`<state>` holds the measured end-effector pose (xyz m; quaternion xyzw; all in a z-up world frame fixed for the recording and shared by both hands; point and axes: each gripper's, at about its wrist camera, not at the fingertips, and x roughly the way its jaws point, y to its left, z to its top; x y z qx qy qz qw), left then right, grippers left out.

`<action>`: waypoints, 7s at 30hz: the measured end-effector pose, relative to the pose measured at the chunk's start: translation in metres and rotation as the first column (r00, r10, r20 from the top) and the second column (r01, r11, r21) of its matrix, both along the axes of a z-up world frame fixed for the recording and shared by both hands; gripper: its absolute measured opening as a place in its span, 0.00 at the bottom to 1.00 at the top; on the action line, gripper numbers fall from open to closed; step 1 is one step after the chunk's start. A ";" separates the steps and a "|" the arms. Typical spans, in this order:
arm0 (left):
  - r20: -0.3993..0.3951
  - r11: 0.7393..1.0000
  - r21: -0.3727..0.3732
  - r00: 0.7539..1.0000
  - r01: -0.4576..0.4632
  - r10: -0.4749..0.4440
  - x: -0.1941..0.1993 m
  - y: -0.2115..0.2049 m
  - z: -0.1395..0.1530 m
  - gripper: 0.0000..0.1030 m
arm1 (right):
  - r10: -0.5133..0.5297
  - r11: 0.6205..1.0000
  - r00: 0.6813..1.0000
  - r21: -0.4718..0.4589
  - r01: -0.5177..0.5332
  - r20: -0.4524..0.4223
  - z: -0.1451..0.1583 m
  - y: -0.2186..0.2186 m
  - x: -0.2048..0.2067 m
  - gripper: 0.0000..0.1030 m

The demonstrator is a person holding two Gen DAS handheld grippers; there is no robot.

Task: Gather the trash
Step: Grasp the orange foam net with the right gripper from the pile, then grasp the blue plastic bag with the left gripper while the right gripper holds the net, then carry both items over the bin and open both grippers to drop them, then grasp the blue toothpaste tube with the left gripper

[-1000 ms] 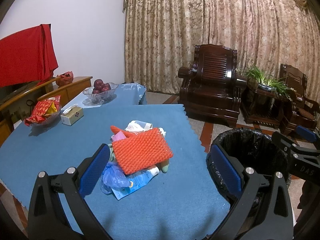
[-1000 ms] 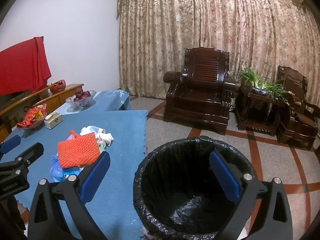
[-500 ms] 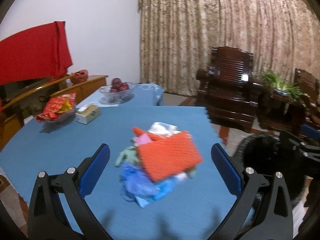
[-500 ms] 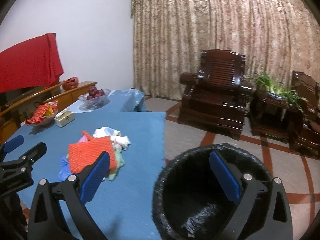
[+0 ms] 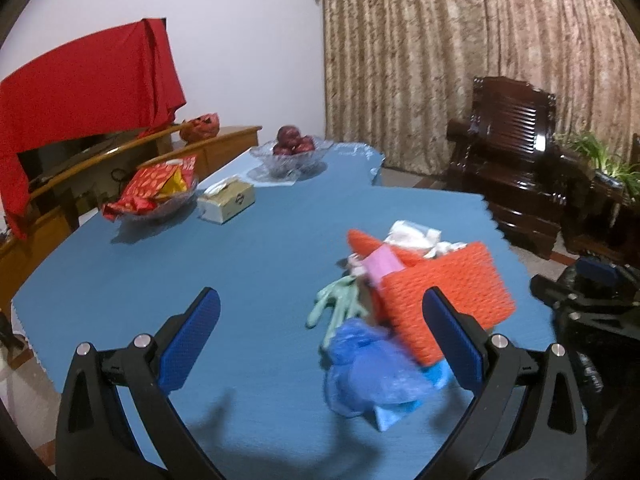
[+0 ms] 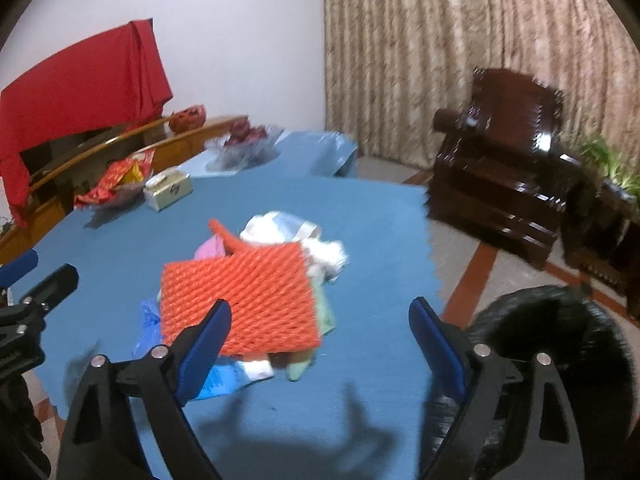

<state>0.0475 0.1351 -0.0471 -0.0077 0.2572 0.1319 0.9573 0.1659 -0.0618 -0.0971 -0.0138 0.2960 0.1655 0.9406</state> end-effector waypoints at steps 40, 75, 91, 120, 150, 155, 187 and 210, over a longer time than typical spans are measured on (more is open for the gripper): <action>-0.103 0.999 -0.041 0.995 0.015 -0.019 0.028 0.005 -0.041 0.95 | 0.168 0.984 0.975 0.087 -0.156 -0.146 -0.028 0.001 0.005 0.20; -0.061 0.975 -0.129 0.980 0.179 -0.188 0.024 -0.025 -0.030 0.03 | 0.031 0.996 0.997 0.082 -0.025 -0.072 -0.007 -0.065 -0.028 0.20; 0.004 0.835 -0.168 0.847 0.524 -0.531 0.033 -0.161 -0.001 0.03 | -0.274 0.961 0.960 0.029 0.276 -0.050 0.001 -0.195 -0.068 0.20; -0.042 0.767 -0.162 0.772 0.621 -0.634 0.054 -0.239 -0.027 0.70 | -0.448 0.894 0.889 -0.040 0.446 -0.097 -0.020 -0.260 -0.093 0.88; -0.192 0.973 -0.109 0.956 0.202 -0.220 0.039 -0.027 -0.081 0.80 | -0.055 0.995 0.998 0.084 0.056 -0.013 -0.020 -0.062 -0.048 0.89; -0.221 0.972 -0.138 0.950 0.192 -0.219 0.037 -0.022 -0.095 0.77 | -0.032 0.998 0.999 0.050 0.034 -0.029 -0.029 -0.050 -0.045 0.88; -0.253 0.930 -0.207 0.902 0.304 -0.351 0.048 -0.057 -0.103 0.66 | -0.053 0.999 0.998 -0.003 0.053 -0.019 -0.034 -0.054 -0.039 0.87; -0.301 0.877 -0.291 0.834 0.382 -0.463 0.065 -0.091 -0.115 0.17 | -0.085 0.996 0.996 0.018 0.086 -0.036 -0.037 -0.069 -0.032 0.87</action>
